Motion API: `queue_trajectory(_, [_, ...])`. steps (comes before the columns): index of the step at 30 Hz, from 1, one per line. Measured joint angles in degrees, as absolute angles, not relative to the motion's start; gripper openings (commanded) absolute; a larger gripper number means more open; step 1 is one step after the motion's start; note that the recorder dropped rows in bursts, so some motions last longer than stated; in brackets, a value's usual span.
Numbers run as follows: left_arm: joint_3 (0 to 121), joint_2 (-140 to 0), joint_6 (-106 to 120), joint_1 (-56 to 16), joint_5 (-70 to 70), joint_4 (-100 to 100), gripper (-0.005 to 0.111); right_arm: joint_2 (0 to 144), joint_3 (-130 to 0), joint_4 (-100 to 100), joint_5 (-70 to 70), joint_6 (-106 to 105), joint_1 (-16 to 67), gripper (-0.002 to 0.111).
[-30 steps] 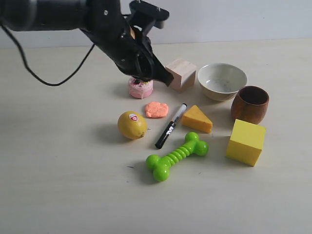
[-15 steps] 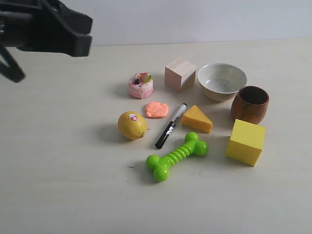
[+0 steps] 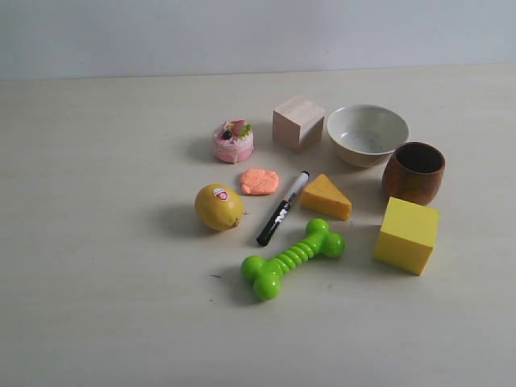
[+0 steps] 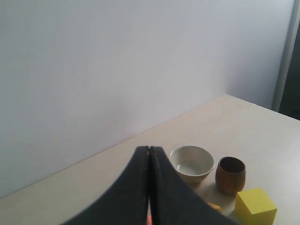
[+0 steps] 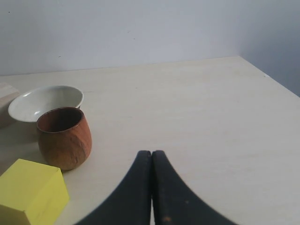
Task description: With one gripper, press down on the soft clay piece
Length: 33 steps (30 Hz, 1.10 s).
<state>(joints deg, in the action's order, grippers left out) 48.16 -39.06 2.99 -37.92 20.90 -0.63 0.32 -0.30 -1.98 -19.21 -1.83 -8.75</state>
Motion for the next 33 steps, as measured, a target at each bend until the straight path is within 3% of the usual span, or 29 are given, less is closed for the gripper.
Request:
queue_trajectory(22, [47.8, -37.3, 3.0, -37.2, 21.0, 2.6, 0.000, 0.3, -0.3, -2.0, -19.2, -1.8, -8.7, 0.000])
queue_trajectory(26, [45.6, -36.0, 2.3, -31.7, 18.0, 1.0, 0.000, 0.3, -0.3, -2.0, -19.2, -1.8, -8.7, 0.000])
queue_trajectory(33, [37.6, -30.7, -1.4, -13.7, 14.9, -6.7, 0.000, 0.3, -0.3, -2.0, -19.2, -1.8, -8.7, 0.000])
